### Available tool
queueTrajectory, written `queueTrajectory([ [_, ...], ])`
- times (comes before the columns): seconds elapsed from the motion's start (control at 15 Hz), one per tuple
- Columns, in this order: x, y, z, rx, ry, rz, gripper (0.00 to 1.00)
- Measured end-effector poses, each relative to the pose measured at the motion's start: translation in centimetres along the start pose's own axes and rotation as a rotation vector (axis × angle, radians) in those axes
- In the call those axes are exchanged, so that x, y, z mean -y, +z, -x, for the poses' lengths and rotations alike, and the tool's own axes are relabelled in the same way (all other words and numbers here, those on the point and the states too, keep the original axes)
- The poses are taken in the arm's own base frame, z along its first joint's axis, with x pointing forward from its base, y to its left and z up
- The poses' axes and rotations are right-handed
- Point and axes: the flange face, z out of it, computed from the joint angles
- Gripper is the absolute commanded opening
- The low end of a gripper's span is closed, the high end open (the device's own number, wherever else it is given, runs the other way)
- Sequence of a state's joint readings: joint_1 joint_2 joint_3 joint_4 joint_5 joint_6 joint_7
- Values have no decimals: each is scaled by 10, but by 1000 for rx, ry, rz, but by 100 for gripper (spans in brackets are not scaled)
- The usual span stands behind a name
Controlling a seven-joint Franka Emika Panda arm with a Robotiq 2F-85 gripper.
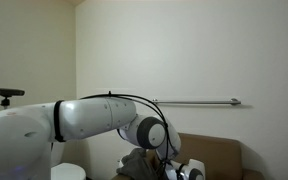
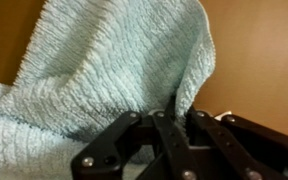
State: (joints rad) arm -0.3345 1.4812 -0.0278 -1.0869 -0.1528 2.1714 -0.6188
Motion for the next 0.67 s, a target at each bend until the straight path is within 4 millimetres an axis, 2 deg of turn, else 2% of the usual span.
queueTrajectory([
  [0.4,-2,-3,-3,29,2,134,5],
  [0.67,9,-15,-6,-8,62,249,6],
])
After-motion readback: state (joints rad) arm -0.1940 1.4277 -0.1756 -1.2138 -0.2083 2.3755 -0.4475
